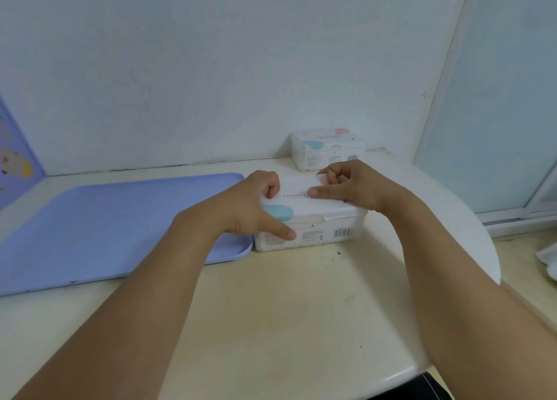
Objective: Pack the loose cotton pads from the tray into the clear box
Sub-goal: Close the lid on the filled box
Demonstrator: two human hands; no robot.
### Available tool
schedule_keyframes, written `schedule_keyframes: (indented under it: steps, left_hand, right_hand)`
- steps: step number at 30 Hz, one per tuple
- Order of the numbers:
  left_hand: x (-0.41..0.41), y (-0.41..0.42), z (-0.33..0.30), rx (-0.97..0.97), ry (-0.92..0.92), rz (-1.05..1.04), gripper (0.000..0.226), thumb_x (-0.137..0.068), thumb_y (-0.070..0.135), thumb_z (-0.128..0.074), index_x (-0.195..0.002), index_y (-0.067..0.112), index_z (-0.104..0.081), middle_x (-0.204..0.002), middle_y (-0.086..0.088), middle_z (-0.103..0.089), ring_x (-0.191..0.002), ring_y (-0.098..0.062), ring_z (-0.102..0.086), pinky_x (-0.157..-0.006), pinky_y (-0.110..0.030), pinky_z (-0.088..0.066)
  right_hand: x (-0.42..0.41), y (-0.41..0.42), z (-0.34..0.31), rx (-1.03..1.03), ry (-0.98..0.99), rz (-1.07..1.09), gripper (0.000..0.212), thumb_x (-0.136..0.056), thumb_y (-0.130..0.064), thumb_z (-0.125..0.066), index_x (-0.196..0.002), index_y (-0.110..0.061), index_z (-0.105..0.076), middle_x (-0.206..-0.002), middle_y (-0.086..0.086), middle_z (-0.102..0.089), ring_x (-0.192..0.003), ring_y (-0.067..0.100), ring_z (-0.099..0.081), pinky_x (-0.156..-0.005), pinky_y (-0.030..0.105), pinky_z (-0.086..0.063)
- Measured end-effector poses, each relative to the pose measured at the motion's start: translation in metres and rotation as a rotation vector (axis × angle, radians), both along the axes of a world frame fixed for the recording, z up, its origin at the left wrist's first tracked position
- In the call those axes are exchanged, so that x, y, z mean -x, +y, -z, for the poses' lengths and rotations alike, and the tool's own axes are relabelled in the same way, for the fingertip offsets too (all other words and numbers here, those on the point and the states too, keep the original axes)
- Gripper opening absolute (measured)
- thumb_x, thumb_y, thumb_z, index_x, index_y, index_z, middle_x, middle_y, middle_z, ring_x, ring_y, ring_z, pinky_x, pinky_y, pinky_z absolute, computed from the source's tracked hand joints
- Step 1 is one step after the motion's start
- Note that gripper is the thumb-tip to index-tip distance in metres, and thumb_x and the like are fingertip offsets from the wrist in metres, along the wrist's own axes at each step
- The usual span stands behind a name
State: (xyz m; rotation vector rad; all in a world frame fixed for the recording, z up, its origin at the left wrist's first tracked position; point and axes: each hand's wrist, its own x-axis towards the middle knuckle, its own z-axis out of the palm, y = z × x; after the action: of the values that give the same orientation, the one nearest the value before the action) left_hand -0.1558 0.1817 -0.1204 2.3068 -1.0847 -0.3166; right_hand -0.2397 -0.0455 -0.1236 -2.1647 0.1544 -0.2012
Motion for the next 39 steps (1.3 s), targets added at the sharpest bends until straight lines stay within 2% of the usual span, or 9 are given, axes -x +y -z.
schedule_keyframes:
  steps: [5, 7, 13, 16, 17, 21, 25, 32, 39]
  left_hand:
    - [-0.006, 0.002, 0.005, 0.108, 0.062, -0.006, 0.066, -0.058, 0.031, -0.097, -0.088, 0.025, -0.038, -0.127, 0.007, -0.048, -0.100, -0.019, -0.049, -0.078, -0.030, -0.040]
    - [-0.009, 0.003, 0.013, 0.205, 0.086, -0.015, 0.065, -0.060, 0.031, -0.097, -0.095, 0.021, -0.043, -0.136, 0.005, -0.046, -0.116, -0.022, -0.048, -0.089, -0.031, -0.042]
    - [-0.020, 0.003, 0.035, 0.435, 0.114, -0.083, 0.059, -0.069, 0.045, -0.089, -0.106, 0.031, -0.046, -0.114, 0.002, -0.058, -0.084, -0.016, -0.056, -0.063, -0.027, -0.049]
    - [-0.026, 0.002, 0.043, 0.427, -0.015, -0.167, 0.050, -0.081, 0.047, -0.079, -0.120, 0.040, -0.047, -0.118, 0.007, -0.059, -0.084, -0.008, -0.055, -0.070, -0.021, -0.046]
    - [-0.027, 0.002, 0.044, 0.431, -0.035, -0.179, 0.051, -0.084, 0.047, -0.076, -0.124, 0.041, -0.045, -0.122, 0.007, -0.059, -0.091, -0.009, -0.058, -0.074, -0.021, -0.047]
    - [-0.036, 0.013, 0.035, 0.230, 0.026, -0.179, 0.119, -0.065, 0.054, -0.089, -0.155, 0.036, -0.013, -0.150, 0.008, -0.041, -0.134, -0.015, -0.047, -0.103, -0.026, -0.044]
    - [-0.037, 0.039, 0.014, -0.334, 0.071, -0.169, 0.169, -0.046, 0.059, -0.095, -0.143, 0.041, 0.041, -0.168, 0.008, -0.007, -0.150, -0.021, -0.025, -0.118, -0.040, -0.030]
    - [-0.039, 0.070, 0.026, -0.339, -0.133, -0.239, 0.061, -0.100, 0.040, -0.054, -0.153, 0.018, -0.031, -0.149, -0.002, -0.047, -0.132, -0.022, -0.048, -0.106, -0.028, -0.034]
    - [-0.063, 0.076, 0.050, -0.118, -0.355, -0.330, 0.053, -0.102, 0.031, -0.046, -0.154, 0.025, -0.034, -0.111, -0.001, -0.062, -0.106, -0.024, -0.058, -0.087, -0.034, -0.047]
  right_hand:
    - [-0.001, 0.002, 0.010, -0.024, -0.174, 0.181, 0.046, -0.076, -0.035, -0.087, -0.062, -0.018, -0.047, -0.100, -0.001, -0.074, -0.089, 0.014, -0.066, -0.077, 0.022, -0.045]
    - [0.000, 0.001, 0.013, -0.081, -0.219, 0.205, 0.047, -0.085, -0.043, -0.078, -0.069, -0.006, -0.052, -0.086, -0.008, -0.071, -0.073, 0.009, -0.060, -0.072, 0.024, -0.042]
    - [-0.005, -0.001, 0.012, -0.313, -0.234, 0.377, 0.061, -0.099, -0.064, -0.041, -0.079, -0.016, -0.074, -0.110, -0.003, -0.073, -0.103, 0.018, -0.065, -0.084, 0.031, -0.047]
    - [0.004, -0.004, 0.014, -0.250, -0.025, 0.089, 0.047, -0.085, -0.060, -0.067, -0.122, -0.031, -0.067, -0.135, -0.007, -0.061, -0.118, 0.012, -0.061, -0.097, 0.034, -0.048]
    - [0.003, -0.006, 0.019, -0.077, 0.021, 0.042, 0.069, -0.072, -0.056, -0.080, -0.135, -0.038, -0.057, -0.147, -0.008, -0.049, -0.131, 0.011, -0.051, -0.108, 0.036, -0.042]
    - [-0.027, 0.007, 0.038, 0.048, -0.108, 0.100, 0.090, -0.070, -0.036, -0.092, -0.146, -0.044, -0.045, -0.167, -0.009, -0.011, -0.145, 0.010, -0.028, -0.105, 0.009, -0.029]
    - [-0.056, 0.019, 0.050, 0.022, -0.255, 0.170, 0.072, -0.080, -0.028, -0.085, -0.144, -0.036, -0.052, -0.165, -0.008, -0.024, -0.145, 0.009, -0.033, -0.099, 0.004, -0.031]
    - [-0.080, 0.031, 0.052, 0.193, -0.301, 0.227, 0.059, -0.090, -0.020, -0.074, -0.144, -0.028, -0.052, -0.162, 0.000, -0.029, -0.145, 0.019, -0.034, -0.119, 0.037, -0.032]
    - [-0.107, 0.035, 0.056, 0.254, -0.281, 0.228, 0.055, -0.097, -0.012, -0.062, -0.145, -0.033, -0.050, -0.165, -0.002, -0.023, -0.138, 0.017, -0.041, -0.114, 0.028, -0.028]
